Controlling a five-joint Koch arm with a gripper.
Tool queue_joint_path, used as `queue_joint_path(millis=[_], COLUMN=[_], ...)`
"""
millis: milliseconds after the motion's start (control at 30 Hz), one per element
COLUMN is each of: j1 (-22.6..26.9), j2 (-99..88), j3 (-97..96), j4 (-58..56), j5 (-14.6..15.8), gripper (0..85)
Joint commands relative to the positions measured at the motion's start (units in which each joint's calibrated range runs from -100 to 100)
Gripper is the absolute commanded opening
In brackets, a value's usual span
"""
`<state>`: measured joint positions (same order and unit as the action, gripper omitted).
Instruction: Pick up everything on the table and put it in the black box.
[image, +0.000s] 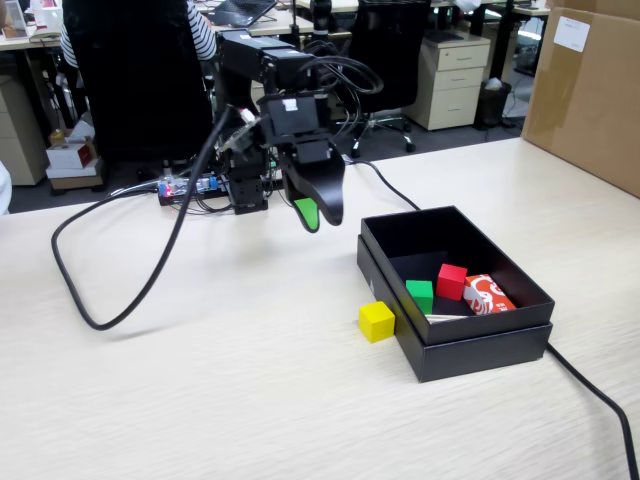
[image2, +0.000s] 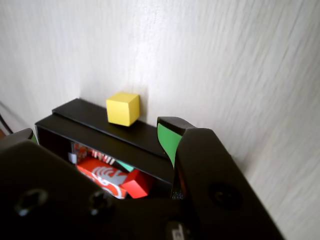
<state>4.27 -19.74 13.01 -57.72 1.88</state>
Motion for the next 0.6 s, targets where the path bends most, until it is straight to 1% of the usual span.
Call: queue_joint_path(millis=[0, 300, 567], j1=[0.68, 1.81, 2.34], j2=[5.91, 22.9, 32.42], j3=[8.48, 15.82, 20.81], j4=[-0.03, -0.03, 0.06], j5=[0.29, 1.22, 1.51], gripper=[47.5, 47.7, 47.7])
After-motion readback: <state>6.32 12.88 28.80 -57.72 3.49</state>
